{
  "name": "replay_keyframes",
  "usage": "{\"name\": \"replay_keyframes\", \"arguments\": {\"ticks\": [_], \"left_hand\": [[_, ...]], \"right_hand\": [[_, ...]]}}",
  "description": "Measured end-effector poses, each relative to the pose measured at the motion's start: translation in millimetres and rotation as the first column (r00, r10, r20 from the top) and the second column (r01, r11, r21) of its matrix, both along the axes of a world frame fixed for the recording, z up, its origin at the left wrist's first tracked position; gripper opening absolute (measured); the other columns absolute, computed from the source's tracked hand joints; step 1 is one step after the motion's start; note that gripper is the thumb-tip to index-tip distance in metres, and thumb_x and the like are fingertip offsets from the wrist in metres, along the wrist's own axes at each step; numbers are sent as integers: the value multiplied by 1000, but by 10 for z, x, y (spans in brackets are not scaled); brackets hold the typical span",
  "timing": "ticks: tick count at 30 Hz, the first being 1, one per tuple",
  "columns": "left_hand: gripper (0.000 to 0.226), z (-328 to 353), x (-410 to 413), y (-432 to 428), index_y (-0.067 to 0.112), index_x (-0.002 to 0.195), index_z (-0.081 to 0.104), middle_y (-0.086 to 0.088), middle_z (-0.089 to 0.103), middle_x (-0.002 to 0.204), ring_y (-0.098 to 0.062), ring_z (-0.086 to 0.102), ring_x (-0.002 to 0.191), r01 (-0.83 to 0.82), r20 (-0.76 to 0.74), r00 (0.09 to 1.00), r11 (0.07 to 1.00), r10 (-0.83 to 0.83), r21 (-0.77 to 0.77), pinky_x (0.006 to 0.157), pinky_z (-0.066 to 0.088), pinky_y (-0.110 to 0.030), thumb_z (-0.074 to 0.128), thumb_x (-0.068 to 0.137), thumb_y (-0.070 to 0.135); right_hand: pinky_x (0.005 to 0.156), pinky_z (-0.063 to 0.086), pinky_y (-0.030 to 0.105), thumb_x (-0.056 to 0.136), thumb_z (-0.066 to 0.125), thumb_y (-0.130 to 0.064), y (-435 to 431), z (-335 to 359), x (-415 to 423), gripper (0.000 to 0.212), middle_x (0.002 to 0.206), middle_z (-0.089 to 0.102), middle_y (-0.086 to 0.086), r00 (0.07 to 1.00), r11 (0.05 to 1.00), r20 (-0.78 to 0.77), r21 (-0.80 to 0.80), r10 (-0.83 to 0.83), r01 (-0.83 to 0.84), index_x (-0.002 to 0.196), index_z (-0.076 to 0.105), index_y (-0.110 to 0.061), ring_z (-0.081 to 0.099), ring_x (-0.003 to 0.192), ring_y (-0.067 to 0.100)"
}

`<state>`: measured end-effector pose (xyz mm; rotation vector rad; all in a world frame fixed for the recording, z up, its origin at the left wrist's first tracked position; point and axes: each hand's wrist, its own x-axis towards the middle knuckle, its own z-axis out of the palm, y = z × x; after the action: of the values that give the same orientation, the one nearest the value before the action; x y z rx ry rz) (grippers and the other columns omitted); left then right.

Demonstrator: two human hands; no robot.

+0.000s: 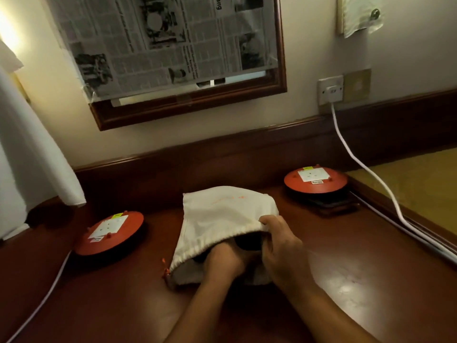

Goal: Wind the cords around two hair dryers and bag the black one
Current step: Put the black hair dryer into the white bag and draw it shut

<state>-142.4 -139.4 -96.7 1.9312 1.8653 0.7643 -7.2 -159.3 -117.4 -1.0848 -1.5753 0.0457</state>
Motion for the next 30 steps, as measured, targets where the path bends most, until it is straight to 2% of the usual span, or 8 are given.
{"name": "replay_keyframes", "arguments": {"ticks": [4, 8, 11, 14, 21, 25, 28, 30], "left_hand": [[83, -35, 19, -104, 45, 141, 44, 11, 56, 144, -18, 53, 133, 37, -22, 999, 996, -35, 84, 109, 45, -34, 59, 66, 77], [56, 88, -58, -287, 32, 125, 57, 5, 72, 116, -20, 69, 102, 89, -275, 961, 965, -19, 247, 83, 59, -36, 66, 77, 57], [68, 181, -194, -388, 22, 135, 45, -5, 74, 107, -31, 71, 95, 156, -436, 900, 922, 15, 354, 70, 56, -38, 69, 74, 42], [77, 279, -346, -537, 30, 138, 34, -1, 71, 103, -27, 69, 90, 217, -486, 874, 899, -4, 381, 64, 55, -38, 70, 71, 42], [66, 312, -310, -496, 20, 143, 46, -2, 69, 94, -22, 66, 80, 265, -482, 876, 838, -3, 477, 57, 50, -31, 65, 82, 38], [75, 290, -202, -447, 11, 146, 37, -9, 71, 99, -28, 68, 78, 125, -279, 959, 819, 44, 560, 53, 46, -28, 59, 83, 43], [68, 210, -251, -337, 19, 137, 34, -6, 70, 101, -22, 71, 84, -18, -103, 990, 827, 92, 562, 62, 47, -20, 74, 85, 38], [58, 96, -309, -266, 17, 132, 44, -2, 66, 109, -17, 68, 95, 54, -189, 979, 800, 75, 598, 81, 49, -16, 73, 87, 39]], "right_hand": [[74, 58, 32, 91, 55, -4, -33, 29, 28, 31, 110, 63, 0, 999, 999, -40, 39, 7, -6, 118, 56, -19, 65, 91, 17], [78, 57, 24, 92, 62, -5, -60, 7, 96, 33, 112, 62, -3, 996, 1000, -81, 3, 31, -31, 120, 55, -20, 63, 97, 12], [80, 47, 8, 92, 61, -9, -80, 5, 142, 29, 110, 60, -7, 992, 999, -120, -17, 26, -28, 119, 57, -19, 60, 97, 6], [77, 42, 5, 93, 60, -9, -107, 53, 140, 23, 104, 59, -9, 989, 1000, -142, -6, 25, -26, 115, 59, -18, 59, 93, 4], [81, 50, 10, 93, 63, -11, -209, 395, -227, 22, 109, 67, 3, 977, 978, -127, 148, 168, -149, 115, 63, -10, 63, 96, 8], [85, 50, 14, 95, 61, -13, -173, 593, -364, 21, 109, 68, 0, 968, 977, -186, 162, 170, -141, 116, 64, -11, 62, 99, 6], [84, 53, 16, 97, 58, -24, -157, 593, -389, 24, 112, 69, -1, 956, 978, -221, 124, 192, -167, 118, 63, -16, 62, 101, 3], [84, 52, 13, 96, 58, -26, -132, 583, -405, 25, 114, 69, -3, 964, 979, -176, 90, 197, -184, 119, 64, -18, 62, 101, 2]]}}
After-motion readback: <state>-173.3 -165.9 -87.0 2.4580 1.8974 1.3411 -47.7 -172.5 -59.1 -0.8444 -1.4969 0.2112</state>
